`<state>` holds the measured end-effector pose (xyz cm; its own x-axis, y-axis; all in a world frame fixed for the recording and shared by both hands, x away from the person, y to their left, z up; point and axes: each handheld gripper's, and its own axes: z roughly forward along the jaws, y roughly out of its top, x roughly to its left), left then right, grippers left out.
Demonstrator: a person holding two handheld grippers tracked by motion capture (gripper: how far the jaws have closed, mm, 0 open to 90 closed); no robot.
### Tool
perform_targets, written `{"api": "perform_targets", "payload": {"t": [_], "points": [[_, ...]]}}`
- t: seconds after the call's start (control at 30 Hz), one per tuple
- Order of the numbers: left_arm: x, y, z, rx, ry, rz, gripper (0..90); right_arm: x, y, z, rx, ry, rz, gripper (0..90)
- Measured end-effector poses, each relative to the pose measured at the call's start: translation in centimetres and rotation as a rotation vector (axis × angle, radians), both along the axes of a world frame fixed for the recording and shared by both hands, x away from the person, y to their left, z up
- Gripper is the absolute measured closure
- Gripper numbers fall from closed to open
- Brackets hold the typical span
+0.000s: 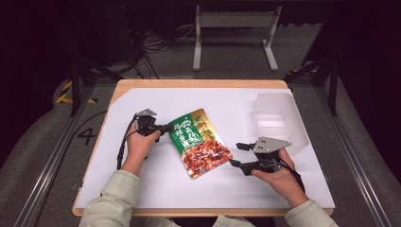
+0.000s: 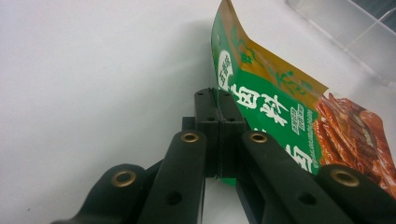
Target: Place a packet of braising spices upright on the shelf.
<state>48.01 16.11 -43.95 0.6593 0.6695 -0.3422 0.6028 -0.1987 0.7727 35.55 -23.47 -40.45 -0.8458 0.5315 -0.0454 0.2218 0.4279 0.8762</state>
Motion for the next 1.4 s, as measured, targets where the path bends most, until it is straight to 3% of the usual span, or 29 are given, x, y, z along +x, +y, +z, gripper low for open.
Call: {"api": "perform_targets", "payload": {"t": [0.13,0.3,0.4,0.53,0.7,0.87,0.9,1.1,1.4], "points": [[-0.4,0.0,0.7,-0.019,-0.014,0.000,90.0,0.1,-0.1,0.3,-0.004,-0.004,-0.021,36.1],[-1.2,0.2,2.2,-0.050,-0.061,-0.018,90.0,0.5,-0.5,0.6,-0.012,0.003,-0.055,36.1],[-1.7,0.0,3.3,-0.023,-0.084,-0.034,90.0,0.7,-0.6,0.9,-0.013,0.006,-0.070,35.7],[-2.8,-0.5,5.5,-0.013,-0.158,-0.070,90.0,1.2,-0.9,1.2,-0.019,-0.003,-0.083,35.6],[-4.4,-1.2,7.7,-0.043,-0.210,-0.099,90.0,1.5,-1.1,1.6,-0.018,-0.015,-0.094,35.6],[-6.0,-1.8,9.4,-0.034,-0.256,-0.138,90.0,1.6,-1.3,2.0,-0.012,-0.015,-0.091,35.5],[-6.9,-2.2,10.2,-0.045,-0.281,-0.161,90.0,1.6,-1.4,2.1,-0.014,-0.014,-0.093,35.5],[-9.0,-3.3,11.8,-0.054,-0.343,-0.212,90.0,1.7,-1.6,2.5,-0.002,-0.025,-0.089,33.9],[-11.0,-3.4,13.2,-0.056,-0.440,-0.238,90.0,1.9,-1.2,3.1,0.014,-0.015,-0.090,29.9]]}}
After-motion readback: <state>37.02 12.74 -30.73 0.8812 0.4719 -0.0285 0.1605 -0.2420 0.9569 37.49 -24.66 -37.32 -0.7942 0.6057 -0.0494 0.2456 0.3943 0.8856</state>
